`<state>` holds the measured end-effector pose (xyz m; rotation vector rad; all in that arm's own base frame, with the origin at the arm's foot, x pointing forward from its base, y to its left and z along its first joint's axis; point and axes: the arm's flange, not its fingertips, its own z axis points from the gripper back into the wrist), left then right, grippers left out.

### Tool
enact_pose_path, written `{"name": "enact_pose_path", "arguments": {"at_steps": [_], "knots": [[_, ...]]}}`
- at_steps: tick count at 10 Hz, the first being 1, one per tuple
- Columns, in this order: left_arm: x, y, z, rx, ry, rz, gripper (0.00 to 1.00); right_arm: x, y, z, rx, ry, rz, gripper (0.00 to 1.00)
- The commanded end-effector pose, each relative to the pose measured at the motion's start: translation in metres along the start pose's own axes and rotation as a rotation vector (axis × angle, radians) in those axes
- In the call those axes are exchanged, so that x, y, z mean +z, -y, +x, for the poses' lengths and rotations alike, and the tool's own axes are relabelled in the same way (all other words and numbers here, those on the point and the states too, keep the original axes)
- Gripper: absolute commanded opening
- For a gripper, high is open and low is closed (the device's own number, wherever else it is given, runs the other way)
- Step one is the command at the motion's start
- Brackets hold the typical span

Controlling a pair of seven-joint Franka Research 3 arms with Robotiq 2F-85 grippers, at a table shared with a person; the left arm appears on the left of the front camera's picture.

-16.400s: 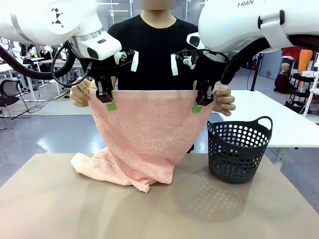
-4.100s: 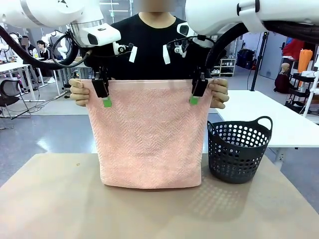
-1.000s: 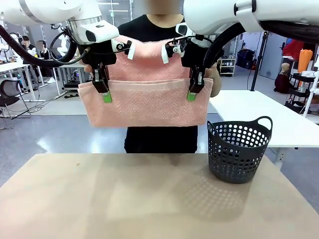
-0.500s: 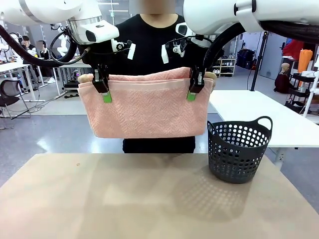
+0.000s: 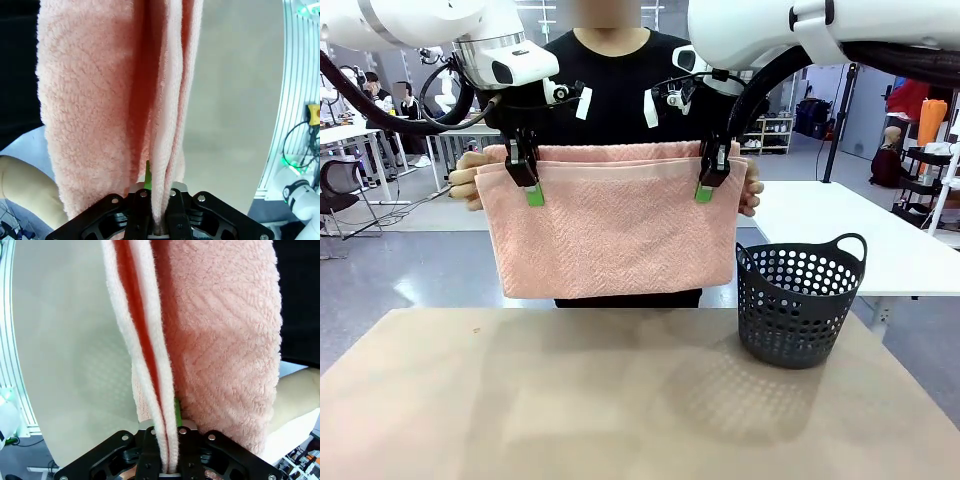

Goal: Fold the towel.
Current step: Release the end of the 100 cm Hotel Towel you were holding.

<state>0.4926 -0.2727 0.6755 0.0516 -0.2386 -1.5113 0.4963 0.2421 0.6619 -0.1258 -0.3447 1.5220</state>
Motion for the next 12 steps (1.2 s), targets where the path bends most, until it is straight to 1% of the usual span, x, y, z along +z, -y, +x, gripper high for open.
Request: {"name": "enact_pose_path", "arguments": {"at_steps": [1,12], "knots": [[0.0012,-0.0002,-0.001,0.001,0.001,0.002,0.0,0.0012,-0.0004,-0.0025,0.001,-0.002,-0.002,0.0],[0.0012,-0.0002,-0.001,0.001,0.001,0.002,0.0,0.0012,-0.0004,-0.0025,0.001,-0.002,-0.002,0.0]]}}
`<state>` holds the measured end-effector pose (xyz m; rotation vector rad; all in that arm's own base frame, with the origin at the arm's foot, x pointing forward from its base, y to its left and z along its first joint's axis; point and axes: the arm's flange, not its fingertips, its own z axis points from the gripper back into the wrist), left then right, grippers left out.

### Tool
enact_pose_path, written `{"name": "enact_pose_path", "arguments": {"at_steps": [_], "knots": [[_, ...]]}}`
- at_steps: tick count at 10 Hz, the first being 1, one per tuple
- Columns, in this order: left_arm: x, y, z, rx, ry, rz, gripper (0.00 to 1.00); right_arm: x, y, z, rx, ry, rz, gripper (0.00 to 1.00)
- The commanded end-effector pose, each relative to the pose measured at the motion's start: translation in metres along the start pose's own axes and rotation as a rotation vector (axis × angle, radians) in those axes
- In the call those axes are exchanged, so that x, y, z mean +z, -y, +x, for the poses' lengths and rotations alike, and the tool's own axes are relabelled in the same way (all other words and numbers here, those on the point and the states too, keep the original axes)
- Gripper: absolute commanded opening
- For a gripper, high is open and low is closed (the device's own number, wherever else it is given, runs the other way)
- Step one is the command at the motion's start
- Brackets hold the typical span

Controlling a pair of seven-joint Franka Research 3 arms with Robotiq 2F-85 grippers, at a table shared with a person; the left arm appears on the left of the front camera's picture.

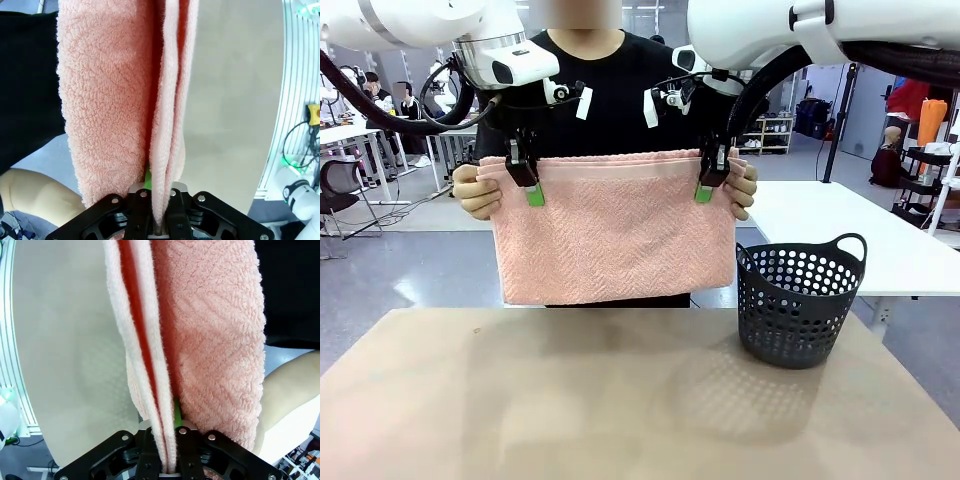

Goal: Fold the towel.
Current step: Release the end of the 100 cm Hotel Towel you were holding.

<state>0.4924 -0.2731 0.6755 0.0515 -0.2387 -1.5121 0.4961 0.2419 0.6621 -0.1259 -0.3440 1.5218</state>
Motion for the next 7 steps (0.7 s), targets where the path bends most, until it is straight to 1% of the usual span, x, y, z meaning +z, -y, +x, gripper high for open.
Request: {"name": "enact_pose_path", "arguments": {"at_steps": [1,4,5,6,7], "knots": [[0.0012,-0.0005,-0.0014,0.002,0.0,0.002,0.0,0.0009,-0.0003,-0.0023,0.001,-0.001,-0.002,0.0],[0.0012,-0.0005,-0.0014,0.002,0.0,0.002,0.0,0.0009,-0.0003,-0.0023,0.001,-0.001,-0.002,0.0],[0.0,-0.0001,-0.0001,0.0,0.0,0.0,0.42,0.0,0.0003,-0.0005,-0.001,0.0,0.0,0.21],[0.0036,0.0019,0.0009,0.003,0.016,0.015,0.47,0.0029,-0.0007,0.0004,0.015,-0.008,-0.003,0.42],[0.0077,0.0043,0.0029,0.003,0.025,0.038,0.45,0.0065,-0.0014,0.001,0.019,-0.009,-0.003,0.58]]}}
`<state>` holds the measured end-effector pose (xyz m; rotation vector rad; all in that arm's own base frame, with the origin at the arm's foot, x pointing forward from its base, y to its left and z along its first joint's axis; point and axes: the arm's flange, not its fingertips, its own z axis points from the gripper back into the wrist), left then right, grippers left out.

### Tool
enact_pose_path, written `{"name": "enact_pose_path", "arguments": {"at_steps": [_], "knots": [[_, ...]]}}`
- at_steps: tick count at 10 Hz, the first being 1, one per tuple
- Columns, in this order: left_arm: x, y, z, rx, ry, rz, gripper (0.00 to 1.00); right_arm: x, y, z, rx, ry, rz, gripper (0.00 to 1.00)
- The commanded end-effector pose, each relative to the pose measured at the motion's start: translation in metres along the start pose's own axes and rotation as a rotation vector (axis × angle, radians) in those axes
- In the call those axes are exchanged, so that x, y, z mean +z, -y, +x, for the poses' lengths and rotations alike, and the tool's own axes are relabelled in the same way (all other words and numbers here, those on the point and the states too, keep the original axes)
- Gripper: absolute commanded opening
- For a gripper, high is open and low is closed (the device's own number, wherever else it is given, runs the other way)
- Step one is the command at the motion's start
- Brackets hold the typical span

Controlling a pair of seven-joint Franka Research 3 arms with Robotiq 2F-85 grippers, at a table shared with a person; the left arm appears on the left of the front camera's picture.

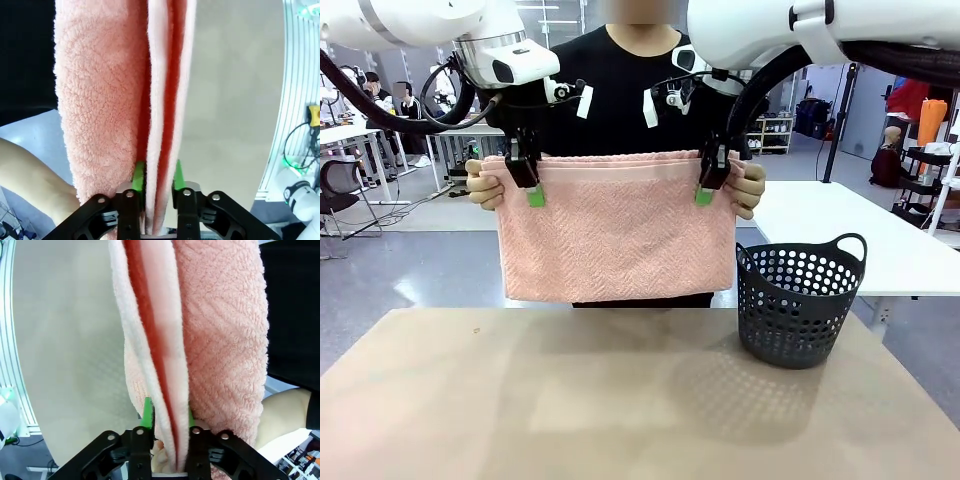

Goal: Fold the towel.
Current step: Release the end of the 100 cm Hotel Towel you were holding.

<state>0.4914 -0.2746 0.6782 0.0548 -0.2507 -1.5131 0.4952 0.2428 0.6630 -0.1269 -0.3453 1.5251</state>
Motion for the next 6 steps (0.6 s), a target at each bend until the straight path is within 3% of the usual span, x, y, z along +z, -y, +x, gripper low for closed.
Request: {"name": "enact_pose_path", "arguments": {"at_steps": [1,2,3,5,6], "knots": [[0.009,0.005,0.001,0.01,0.026,0.045,0.87,0.006,0.0,0.001,0.008,-0.011,-0.001,0.78],[0.012,0.004,0.001,0.022,0.025,0.047,0.84,0.007,0.001,0.001,-0.014,-0.012,-0.003,0.95],[0.017,0.005,0.001,0.026,0.021,0.046,1.0,0.008,0.001,0.0,-0.021,-0.01,-0.003,1.0],[0.021,0.004,-0.002,0.056,0.008,0.048,1.0,0.017,0.004,-0.003,-0.053,-0.006,0.003,1.0],[0.031,0.006,-0.002,0.075,0.022,0.05,0.95,0.033,0.006,-0.005,-0.099,0.003,0.012,0.93]]}}
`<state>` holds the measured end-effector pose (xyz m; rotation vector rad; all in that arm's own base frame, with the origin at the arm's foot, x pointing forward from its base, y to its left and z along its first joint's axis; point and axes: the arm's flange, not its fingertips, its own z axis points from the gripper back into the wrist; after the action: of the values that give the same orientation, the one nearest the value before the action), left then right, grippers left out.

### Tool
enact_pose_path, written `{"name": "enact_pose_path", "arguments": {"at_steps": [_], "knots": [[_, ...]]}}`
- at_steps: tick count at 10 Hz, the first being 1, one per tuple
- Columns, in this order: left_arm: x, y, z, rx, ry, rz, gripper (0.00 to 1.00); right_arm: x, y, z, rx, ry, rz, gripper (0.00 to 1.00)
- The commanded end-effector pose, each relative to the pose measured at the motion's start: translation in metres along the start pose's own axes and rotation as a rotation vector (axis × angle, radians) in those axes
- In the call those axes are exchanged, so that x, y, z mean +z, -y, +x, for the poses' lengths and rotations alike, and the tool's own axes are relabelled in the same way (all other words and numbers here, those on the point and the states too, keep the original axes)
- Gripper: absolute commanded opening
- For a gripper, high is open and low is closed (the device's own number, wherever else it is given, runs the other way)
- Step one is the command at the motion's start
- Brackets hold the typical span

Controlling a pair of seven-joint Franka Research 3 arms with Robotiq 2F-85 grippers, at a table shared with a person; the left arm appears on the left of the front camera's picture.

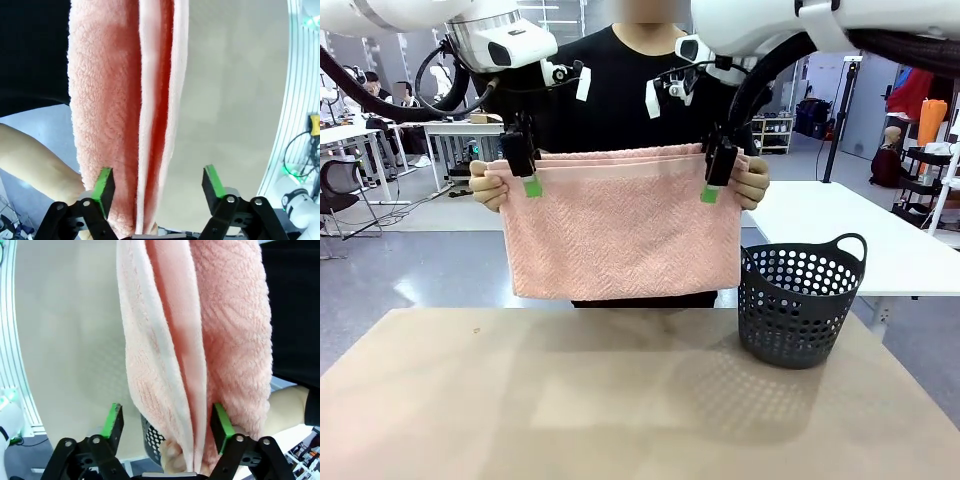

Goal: Fold the towel.
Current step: Release the end of the 100 cm Hotel Towel you were holding.

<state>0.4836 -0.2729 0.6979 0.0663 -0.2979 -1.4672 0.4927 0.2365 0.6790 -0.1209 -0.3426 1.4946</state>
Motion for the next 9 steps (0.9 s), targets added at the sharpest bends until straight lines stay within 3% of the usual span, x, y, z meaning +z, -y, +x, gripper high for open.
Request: {"name": "enact_pose_path", "arguments": {"at_steps": [1,4,6,9], "knots": [[0.027,0.004,-0.003,0.051,0.03,0.027,1.0,0.036,0.006,-0.003,-0.076,0.027,0.039,1.0],[0.094,0.019,-0.02,0.197,0.131,0.057,1.0,0.108,0.004,-0.024,-0.179,0.174,0.063,1.0],[0.127,0.034,-0.05,0.374,0.153,0.096,1.0,0.136,-0.004,-0.053,-0.346,0.18,0.076,1.0],[0.163,0.077,-0.138,0.646,0.173,0.212,1.0,0.163,-0.03,-0.128,-0.54,0.226,-0.013,1.0]]}}
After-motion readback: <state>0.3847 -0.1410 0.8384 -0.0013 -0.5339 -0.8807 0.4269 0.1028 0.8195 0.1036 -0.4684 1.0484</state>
